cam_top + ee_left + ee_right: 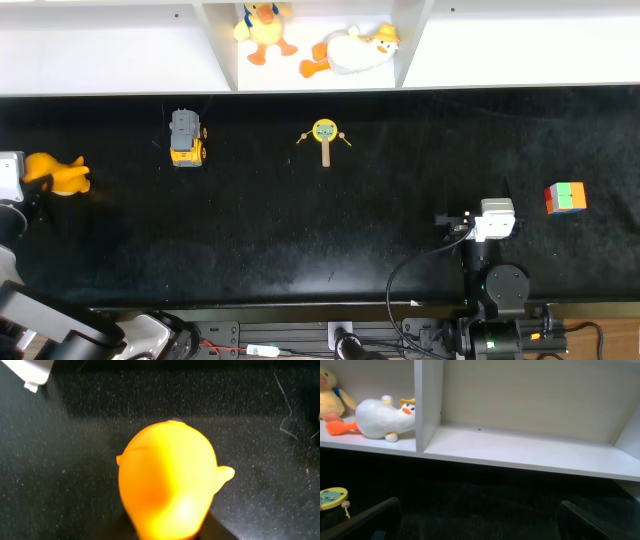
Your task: Store Toys
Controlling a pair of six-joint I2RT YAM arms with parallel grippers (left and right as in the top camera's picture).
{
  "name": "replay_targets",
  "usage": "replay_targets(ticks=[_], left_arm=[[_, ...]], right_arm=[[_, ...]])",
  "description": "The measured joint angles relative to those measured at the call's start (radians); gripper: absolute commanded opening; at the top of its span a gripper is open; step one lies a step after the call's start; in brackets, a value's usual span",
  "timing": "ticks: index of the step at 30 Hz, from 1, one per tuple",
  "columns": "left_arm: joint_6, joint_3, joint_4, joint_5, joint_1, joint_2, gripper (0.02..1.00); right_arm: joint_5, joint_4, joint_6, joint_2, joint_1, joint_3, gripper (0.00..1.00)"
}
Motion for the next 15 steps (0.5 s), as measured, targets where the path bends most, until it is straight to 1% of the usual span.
replay_targets(ticks=[1,4,7,11,15], left_arm=[[-0.005,0.000,0.000,0.000,0.000,0.000,0.167],[-0.052,0.000,-0.002,-0.002,-0.007,-0.002,0.143],[-0.126,0.000,-0.031,-0.029,-0.034,-0.028,0.093],[-0.221,0.030,-0.107,-0.083,-0.098,-0.089,0.086],[-0.290,0.137,-0.167,-0.114,-0.169,-0.105,0.088]], right_arm=[[0.000,0.000,0.000,0.000,0.000,0.000,0.993],[0.000,0.000,0.000,0.000,0.000,0.000,0.996],[0.000,0.001,0.000,0.000,0.000,0.000,0.996],[0.000,0.000,0.000,0.000,0.000,0.000,0.996],[0.000,0.000,0.000,0.000,0.000,0.000,0.996]])
